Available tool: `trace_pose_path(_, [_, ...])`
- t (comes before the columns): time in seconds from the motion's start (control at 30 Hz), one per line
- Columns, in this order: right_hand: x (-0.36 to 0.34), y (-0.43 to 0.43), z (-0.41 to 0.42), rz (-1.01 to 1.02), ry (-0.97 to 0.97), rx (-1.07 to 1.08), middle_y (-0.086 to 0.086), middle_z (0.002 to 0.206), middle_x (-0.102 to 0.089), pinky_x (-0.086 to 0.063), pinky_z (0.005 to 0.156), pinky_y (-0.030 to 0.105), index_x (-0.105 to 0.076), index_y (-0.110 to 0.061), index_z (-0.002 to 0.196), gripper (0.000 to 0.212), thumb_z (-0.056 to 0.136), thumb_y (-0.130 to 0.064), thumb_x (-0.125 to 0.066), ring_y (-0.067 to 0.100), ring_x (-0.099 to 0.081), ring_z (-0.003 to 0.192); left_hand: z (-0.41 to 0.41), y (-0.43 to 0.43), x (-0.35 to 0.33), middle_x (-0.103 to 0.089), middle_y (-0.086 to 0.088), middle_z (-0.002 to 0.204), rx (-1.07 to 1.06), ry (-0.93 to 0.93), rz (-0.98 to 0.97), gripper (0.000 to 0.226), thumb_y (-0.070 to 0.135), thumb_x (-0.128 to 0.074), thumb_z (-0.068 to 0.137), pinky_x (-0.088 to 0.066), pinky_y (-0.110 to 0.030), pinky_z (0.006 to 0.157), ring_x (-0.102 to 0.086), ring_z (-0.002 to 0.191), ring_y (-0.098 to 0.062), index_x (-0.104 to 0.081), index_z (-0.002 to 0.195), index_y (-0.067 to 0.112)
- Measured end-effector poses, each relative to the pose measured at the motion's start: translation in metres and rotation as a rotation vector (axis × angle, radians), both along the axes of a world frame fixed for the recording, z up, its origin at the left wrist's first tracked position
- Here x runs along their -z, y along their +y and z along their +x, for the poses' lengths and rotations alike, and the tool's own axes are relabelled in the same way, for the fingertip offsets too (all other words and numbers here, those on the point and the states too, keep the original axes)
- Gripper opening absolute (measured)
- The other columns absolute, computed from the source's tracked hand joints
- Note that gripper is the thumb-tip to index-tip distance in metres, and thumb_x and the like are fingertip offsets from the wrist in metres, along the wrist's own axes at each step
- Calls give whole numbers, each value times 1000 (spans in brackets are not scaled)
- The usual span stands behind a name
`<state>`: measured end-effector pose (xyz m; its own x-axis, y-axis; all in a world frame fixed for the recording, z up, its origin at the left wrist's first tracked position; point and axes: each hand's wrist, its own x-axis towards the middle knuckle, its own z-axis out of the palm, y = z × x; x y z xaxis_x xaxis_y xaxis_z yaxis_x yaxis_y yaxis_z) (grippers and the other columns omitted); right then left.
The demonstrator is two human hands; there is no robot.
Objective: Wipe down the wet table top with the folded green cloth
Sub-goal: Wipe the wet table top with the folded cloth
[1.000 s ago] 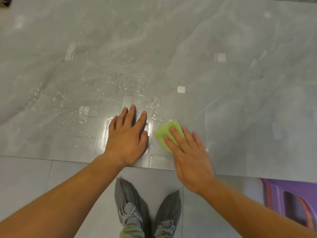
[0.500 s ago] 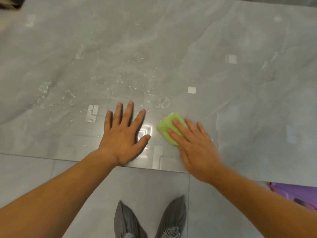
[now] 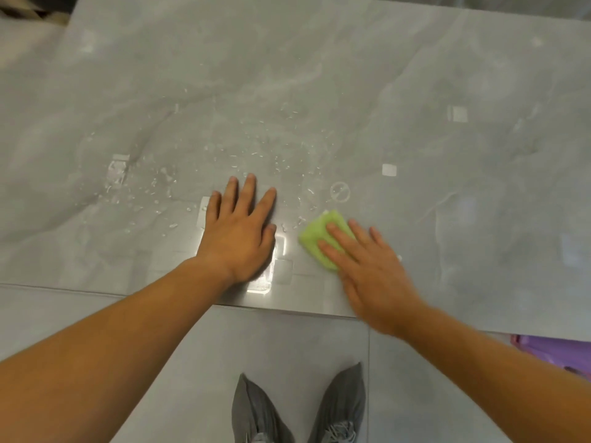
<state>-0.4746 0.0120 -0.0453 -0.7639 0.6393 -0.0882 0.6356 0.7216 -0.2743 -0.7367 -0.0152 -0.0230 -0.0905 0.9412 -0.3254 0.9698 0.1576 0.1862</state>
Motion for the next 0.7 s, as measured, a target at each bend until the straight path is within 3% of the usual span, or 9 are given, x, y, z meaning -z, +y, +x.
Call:
trace_pose_path(0.1, [0,21,-29,-16,41,207,1,165,-21,-21,118,60,-31,-26,154,59,96,-22,-36,35,-17,151,-8,1,3,1,-5,168,21,-9,45,63,51,-16,97,2,-50,121,5,153,-31,-13,157,33])
trace_pose_path(0.17, [0,2,-40,-3,49,232,2,165,-19,-19,119,59,-30,-24,155,57,98,-24,-35,34,-13,152,-15,4,3,0,-4,168,19,3,77,61,54,-16,100,4,-50,121,6,153,-29,-12,157,34])
trace_pose_path(0.3, [-4,-30,-23,11,15,-119,0,166,-16,-15,122,55,-27,-26,156,63,96,-19,-46,31,-9,153,-22,13,12,20,-4,166,17,32,13,63,59,-14,100,15,-57,119,26,149,-32,6,157,39])
trace_pose_path(0.37, [0,-6,-19,29,-1,-164,-1,166,-18,-14,122,54,-29,-28,155,62,96,-18,-45,30,-12,153,-23,13,16,24,-4,165,32,37,6,64,59,-12,100,16,-58,118,30,148,-33,11,156,39])
trace_pose_path(0.47, [5,41,-32,21,30,148,0,164,-22,-18,119,58,-32,-28,153,57,97,-20,-41,33,-18,151,-25,12,18,24,-4,165,35,26,13,64,60,-12,100,17,-58,118,30,148,-33,12,156,40])
trace_pose_path(0.57, [4,35,-52,19,48,374,2,165,-21,-17,120,57,-34,-25,153,58,97,-19,-41,37,-17,151,-26,14,16,24,-3,165,31,15,9,65,61,-13,99,16,-58,118,30,148,-33,11,156,40])
trace_pose_path(0.7, [1,-2,-32,5,43,171,0,166,-17,-16,122,54,-32,-25,154,57,99,-19,-43,31,-12,153,-26,18,7,17,-5,166,39,34,-5,66,62,-16,99,9,-59,119,21,150,-36,5,157,40])
